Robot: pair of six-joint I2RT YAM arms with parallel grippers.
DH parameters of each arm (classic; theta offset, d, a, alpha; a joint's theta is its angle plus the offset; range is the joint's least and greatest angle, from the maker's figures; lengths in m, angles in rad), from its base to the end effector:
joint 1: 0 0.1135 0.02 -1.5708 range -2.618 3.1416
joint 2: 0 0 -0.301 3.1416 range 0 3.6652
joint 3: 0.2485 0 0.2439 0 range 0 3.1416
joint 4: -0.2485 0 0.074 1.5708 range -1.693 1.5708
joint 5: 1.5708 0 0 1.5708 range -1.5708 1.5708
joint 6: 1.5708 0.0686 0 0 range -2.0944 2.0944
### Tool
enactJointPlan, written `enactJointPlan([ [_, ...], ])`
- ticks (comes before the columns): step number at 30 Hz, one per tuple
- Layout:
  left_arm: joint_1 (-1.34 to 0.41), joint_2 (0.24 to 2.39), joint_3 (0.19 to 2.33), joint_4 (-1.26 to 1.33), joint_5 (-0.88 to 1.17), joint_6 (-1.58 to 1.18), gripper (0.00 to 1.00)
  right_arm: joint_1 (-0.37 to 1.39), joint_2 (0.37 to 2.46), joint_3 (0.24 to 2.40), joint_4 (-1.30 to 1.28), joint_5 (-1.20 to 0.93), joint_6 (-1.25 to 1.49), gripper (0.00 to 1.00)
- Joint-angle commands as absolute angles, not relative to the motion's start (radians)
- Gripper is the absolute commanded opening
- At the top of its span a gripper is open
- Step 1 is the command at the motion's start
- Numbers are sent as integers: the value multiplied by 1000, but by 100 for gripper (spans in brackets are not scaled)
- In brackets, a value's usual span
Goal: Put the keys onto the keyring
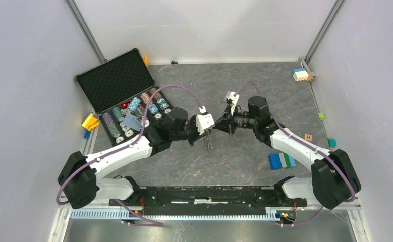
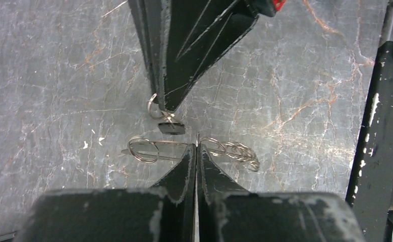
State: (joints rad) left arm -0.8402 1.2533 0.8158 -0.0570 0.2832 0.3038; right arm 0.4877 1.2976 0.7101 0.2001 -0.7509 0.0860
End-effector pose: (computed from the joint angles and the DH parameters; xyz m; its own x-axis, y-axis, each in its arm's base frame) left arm 0.1784 -0.2278 0.2873 -0.0392 0.4742 -0.8796 0.9337 0.3308 0.1368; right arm 0.2287 0.1743 0.2753 -0.4099 -0.1463 -0.9003 -0.8687 0.3637 0.3363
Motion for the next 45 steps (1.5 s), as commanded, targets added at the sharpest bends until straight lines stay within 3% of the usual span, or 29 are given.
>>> enactJointPlan([
  [1, -851, 1224, 818, -6, 322, 352, 2, 484, 1313, 723, 254, -769, 102, 0],
  [15, -851, 1237, 834, 37, 142, 306, 2, 472, 1206, 722, 113, -743, -100, 0],
  [45, -861, 1257, 838, 35, 191, 309, 2, 531, 1310, 755, 189, -808, -16, 0],
])
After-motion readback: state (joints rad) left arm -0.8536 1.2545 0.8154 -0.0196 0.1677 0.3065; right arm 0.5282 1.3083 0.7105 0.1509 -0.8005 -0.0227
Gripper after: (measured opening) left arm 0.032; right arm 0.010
